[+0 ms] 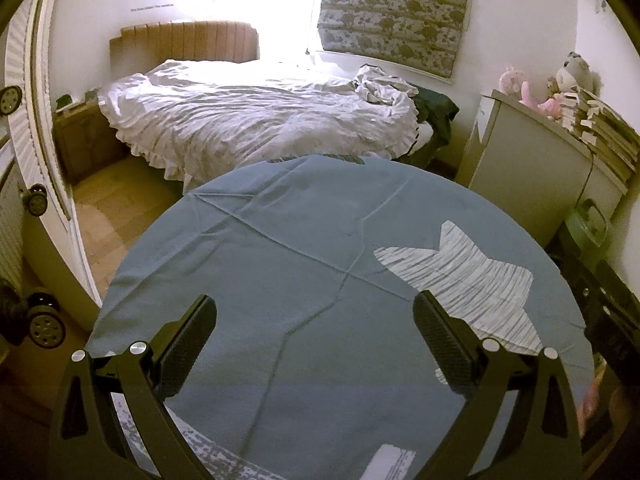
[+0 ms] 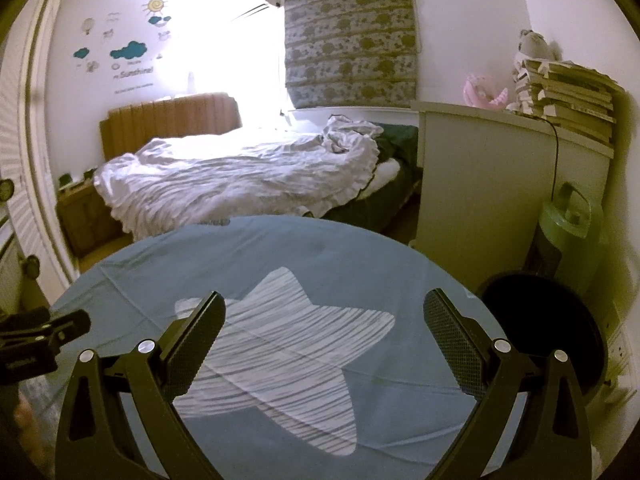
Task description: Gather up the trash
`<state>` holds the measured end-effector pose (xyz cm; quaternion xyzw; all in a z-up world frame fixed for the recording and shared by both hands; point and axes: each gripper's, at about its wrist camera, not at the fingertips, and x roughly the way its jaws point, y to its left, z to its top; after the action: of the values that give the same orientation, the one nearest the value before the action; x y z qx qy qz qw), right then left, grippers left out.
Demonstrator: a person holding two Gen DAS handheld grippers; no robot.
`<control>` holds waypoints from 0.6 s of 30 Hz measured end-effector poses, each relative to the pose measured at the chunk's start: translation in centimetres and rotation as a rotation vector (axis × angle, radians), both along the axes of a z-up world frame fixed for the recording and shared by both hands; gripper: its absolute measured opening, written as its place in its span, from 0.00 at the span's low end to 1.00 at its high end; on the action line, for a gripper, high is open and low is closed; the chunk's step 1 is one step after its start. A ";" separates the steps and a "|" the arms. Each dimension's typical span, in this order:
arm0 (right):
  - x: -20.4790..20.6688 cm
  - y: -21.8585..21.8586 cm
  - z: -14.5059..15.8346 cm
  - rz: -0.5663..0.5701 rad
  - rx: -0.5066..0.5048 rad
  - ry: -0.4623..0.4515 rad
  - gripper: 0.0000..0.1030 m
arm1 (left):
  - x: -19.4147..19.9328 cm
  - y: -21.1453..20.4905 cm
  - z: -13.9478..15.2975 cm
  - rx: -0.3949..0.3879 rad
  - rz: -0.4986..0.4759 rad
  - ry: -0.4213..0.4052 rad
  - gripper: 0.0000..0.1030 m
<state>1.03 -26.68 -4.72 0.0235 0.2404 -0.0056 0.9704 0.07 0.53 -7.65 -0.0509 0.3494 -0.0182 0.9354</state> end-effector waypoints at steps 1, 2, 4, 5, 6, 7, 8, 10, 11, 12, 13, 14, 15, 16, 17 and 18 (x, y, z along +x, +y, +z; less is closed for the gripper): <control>0.0 0.1 0.0 0.001 0.000 0.000 0.95 | 0.0 0.0 0.0 -0.001 -0.003 -0.002 0.95; 0.0 0.2 0.0 0.000 -0.001 0.001 0.95 | -0.1 0.0 0.1 0.000 -0.004 -0.004 0.95; 0.0 0.3 -0.1 0.001 -0.004 0.002 0.95 | -0.1 0.0 0.1 0.000 -0.005 -0.008 0.95; 0.0 0.3 -0.1 0.001 -0.004 0.001 0.95 | -0.1 0.0 0.0 -0.001 -0.005 -0.010 0.95; 0.0 0.3 -0.1 0.001 -0.004 0.001 0.95 | -0.2 -0.1 0.0 -0.002 -0.006 -0.013 0.95; 0.0 0.2 -0.1 0.001 -0.004 0.002 0.95 | -0.2 -0.1 0.1 -0.003 -0.007 -0.017 0.95; 0.1 0.2 -0.1 0.001 -0.004 0.002 0.95 | -0.2 -0.1 0.1 -0.002 -0.005 -0.019 0.95; 0.0 0.3 -0.1 0.000 -0.003 0.002 0.95 | -0.1 -0.1 0.0 0.001 0.000 -0.016 0.95; 0.0 0.3 -0.1 0.000 -0.003 0.002 0.95 | -0.1 -0.1 0.0 0.004 0.005 -0.014 0.95; 0.0 0.3 -0.1 0.001 -0.003 0.002 0.95 | -0.1 -0.1 0.0 0.005 0.007 -0.014 0.95; 0.1 0.2 -0.1 0.001 -0.002 0.002 0.95 | -0.1 -0.2 0.0 0.007 0.009 -0.015 0.95; 0.1 0.2 -0.2 0.001 -0.002 0.002 0.95 | -0.1 -0.2 0.0 0.013 0.015 -0.016 0.95; 0.1 0.2 -0.2 0.001 -0.002 0.001 0.95 | -0.1 -0.2 0.0 0.017 0.019 -0.016 0.95; 0.1 0.1 -0.2 0.002 -0.003 0.001 0.95 | -0.1 -0.2 0.0 0.018 0.020 -0.016 0.95; 0.1 0.1 -0.2 0.002 -0.003 0.002 0.95 | -0.1 -0.1 0.0 0.018 0.021 -0.016 0.95; 0.1 0.1 -0.2 0.001 -0.003 0.002 0.95 | -0.1 -0.1 0.0 0.017 0.022 -0.017 0.95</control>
<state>1.16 -26.53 -4.87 0.0218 0.2413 -0.0054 0.9702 -0.08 0.44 -7.63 -0.0464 0.3410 -0.0054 0.9389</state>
